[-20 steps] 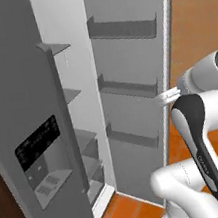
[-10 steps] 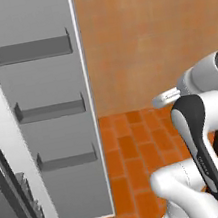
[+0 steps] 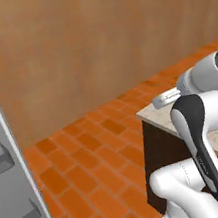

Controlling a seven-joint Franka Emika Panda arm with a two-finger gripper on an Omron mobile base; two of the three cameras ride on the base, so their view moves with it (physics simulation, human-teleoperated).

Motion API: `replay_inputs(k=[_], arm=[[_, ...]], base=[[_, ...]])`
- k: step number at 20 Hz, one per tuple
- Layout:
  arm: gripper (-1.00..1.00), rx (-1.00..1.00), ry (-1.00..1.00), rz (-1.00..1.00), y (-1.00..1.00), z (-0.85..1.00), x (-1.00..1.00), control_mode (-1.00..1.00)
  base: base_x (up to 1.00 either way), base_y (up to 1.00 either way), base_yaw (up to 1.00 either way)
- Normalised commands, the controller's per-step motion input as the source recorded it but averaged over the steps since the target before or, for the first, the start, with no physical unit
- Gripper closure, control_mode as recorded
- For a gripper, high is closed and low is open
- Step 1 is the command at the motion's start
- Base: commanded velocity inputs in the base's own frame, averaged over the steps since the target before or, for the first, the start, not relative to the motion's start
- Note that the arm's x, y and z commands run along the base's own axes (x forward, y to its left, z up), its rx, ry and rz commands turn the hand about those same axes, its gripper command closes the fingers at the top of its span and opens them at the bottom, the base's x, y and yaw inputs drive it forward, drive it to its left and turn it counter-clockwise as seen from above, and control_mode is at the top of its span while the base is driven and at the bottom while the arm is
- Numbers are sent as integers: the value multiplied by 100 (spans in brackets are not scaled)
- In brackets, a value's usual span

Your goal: Take the strawberry from the fridge and place it on top of the pancake, located on the dining counter.

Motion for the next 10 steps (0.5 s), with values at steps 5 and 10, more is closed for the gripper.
replay_inputs(k=[5, 10], arm=[[100, 0, 0, 0, 0, 0, 0, 100], [100, 0, 0, 0, 0, 0, 0, 100]], base=[[8, 12, -70], [56, 90, -33]])
